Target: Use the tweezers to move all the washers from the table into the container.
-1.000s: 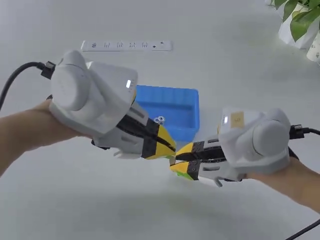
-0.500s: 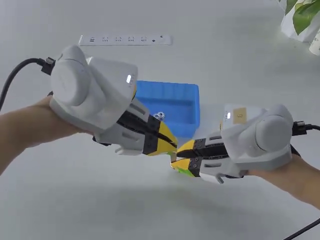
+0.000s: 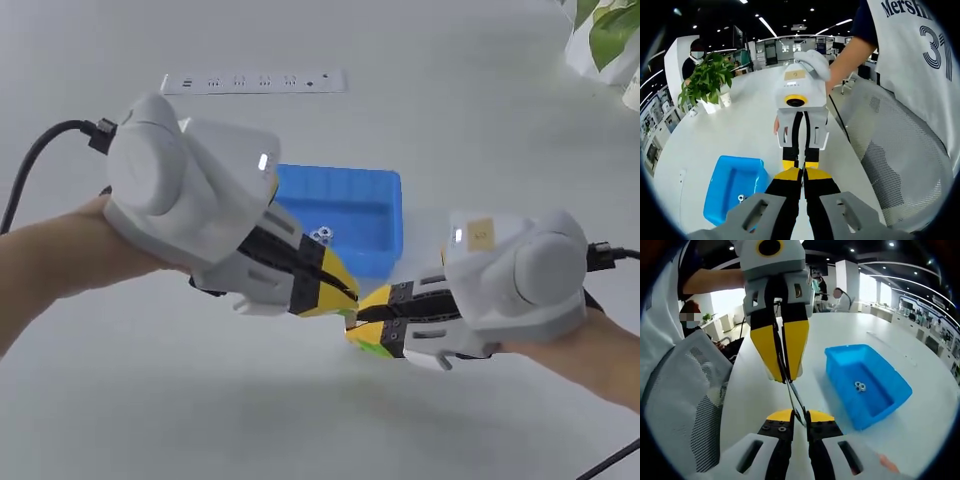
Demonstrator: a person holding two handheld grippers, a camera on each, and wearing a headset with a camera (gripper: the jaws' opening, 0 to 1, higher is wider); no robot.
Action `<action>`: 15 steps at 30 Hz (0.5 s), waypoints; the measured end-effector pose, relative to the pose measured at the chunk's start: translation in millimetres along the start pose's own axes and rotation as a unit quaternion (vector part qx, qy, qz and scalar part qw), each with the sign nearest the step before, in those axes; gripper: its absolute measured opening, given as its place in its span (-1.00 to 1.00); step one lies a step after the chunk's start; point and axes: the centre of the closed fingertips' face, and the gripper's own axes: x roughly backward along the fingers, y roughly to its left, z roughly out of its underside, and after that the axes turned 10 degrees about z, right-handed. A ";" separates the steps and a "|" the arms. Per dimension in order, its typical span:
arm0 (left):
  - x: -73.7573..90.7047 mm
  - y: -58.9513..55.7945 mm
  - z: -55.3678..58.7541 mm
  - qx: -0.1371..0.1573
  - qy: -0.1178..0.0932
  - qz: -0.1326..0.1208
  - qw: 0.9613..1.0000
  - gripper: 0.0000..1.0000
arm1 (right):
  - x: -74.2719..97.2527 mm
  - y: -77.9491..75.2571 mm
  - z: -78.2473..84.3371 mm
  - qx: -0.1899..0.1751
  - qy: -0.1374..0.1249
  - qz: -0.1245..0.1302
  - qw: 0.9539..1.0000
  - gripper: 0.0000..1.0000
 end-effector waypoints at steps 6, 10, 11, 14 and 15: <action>-0.4 -2.3 -1.8 -0.004 0.007 -0.001 1.000 -0.90 | 1.3 2.7 -0.9 0.008 0.002 0.002 1.000 -0.79; 4.6 -4.1 -7.3 -0.013 0.008 -0.007 1.000 -0.90 | 5.7 1.0 -7.6 0.012 -0.002 0.005 1.000 -0.80; 6.6 -4.0 -8.5 -0.015 0.008 -0.009 1.000 -0.90 | 6.8 0.7 -9.9 0.012 -0.005 0.005 1.000 -0.80; 13.6 -3.3 -12.2 -0.018 0.008 -0.013 1.000 -0.90 | 9.0 -1.0 -18.5 0.018 -0.011 0.009 1.000 -0.80; 16.4 -2.7 -13.8 -0.021 0.008 -0.017 1.000 -0.90 | 9.4 -1.8 -20.7 0.020 -0.013 0.010 1.000 -0.80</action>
